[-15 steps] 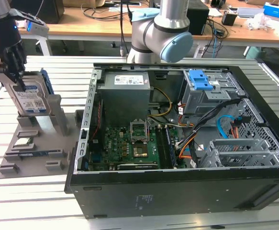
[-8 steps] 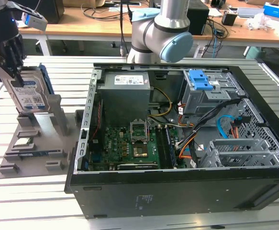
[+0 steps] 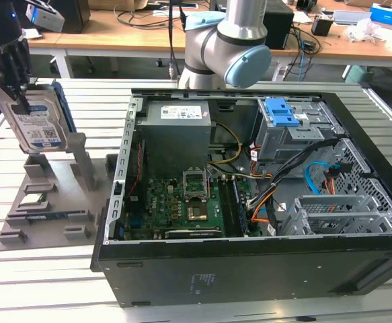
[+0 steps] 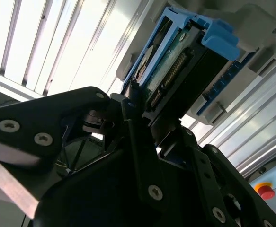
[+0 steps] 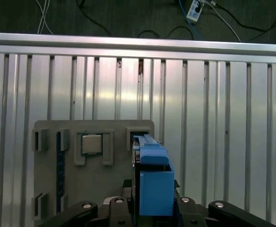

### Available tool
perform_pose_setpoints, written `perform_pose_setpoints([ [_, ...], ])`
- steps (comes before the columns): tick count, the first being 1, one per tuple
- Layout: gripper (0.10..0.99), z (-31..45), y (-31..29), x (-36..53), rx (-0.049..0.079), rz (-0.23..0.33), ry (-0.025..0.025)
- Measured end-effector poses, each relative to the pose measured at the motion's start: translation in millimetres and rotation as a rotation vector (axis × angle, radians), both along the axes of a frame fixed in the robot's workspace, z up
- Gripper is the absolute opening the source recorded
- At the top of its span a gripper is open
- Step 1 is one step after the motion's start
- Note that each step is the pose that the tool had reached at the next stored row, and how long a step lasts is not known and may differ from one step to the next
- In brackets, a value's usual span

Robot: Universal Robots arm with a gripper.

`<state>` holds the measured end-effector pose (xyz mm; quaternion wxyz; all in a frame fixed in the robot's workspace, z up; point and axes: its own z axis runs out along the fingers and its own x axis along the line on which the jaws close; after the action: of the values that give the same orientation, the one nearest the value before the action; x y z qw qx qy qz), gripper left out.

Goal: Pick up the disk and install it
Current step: 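Pick up the disk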

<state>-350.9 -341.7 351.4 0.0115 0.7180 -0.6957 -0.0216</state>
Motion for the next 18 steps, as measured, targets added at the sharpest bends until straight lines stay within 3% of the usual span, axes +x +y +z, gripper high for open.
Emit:
perform_pose_setpoints([
  [8, 0.365, 23.9, 1.4, 0.7, 0.000, 0.000, 0.0000],
  [18, 0.365, 41.1, 2.2, 1.4, 0.000, 0.000, 0.0001],
])
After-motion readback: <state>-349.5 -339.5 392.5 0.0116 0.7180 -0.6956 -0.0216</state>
